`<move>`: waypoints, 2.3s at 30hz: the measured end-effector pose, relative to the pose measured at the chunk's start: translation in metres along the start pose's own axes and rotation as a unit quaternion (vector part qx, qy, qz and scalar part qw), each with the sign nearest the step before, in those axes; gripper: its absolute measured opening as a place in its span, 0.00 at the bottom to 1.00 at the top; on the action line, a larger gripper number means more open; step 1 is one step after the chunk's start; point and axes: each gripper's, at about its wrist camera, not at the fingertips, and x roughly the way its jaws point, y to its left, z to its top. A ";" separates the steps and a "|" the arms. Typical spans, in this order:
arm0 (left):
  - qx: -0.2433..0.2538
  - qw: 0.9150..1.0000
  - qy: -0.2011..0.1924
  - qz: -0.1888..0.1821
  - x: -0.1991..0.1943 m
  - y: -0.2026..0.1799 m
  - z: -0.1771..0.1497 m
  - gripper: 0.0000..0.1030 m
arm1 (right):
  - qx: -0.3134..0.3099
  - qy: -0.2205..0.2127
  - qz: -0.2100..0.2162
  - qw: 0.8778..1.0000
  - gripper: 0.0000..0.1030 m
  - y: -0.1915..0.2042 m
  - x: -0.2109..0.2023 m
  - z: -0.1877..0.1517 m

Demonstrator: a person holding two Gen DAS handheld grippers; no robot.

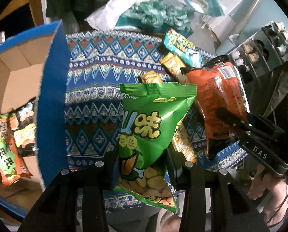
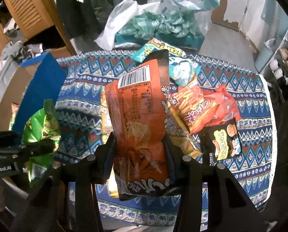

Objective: Organize snacks
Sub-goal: 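Grasp the green peanut bag with left tool while right tool grasps orange bag, then carry both held bags over the cardboard box, then open both tools to drop the bags into the box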

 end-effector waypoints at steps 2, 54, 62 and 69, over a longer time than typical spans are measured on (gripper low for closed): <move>0.003 1.000 -0.010 0.000 -0.009 0.000 -0.001 0.40 | 0.001 -0.006 0.003 1.000 0.43 0.003 -0.006 0.001; -0.146 0.978 -0.136 0.064 -0.113 0.190 -0.025 0.39 | -0.122 -0.025 0.118 0.985 0.43 0.255 -0.025 0.060; -0.172 0.975 -0.120 0.072 -0.100 0.210 -0.027 0.40 | -0.127 0.006 0.118 0.985 0.43 0.278 0.001 0.060; -0.207 0.970 -0.112 0.068 -0.095 0.224 -0.031 0.41 | -0.123 0.025 0.116 0.985 0.48 0.282 0.018 0.060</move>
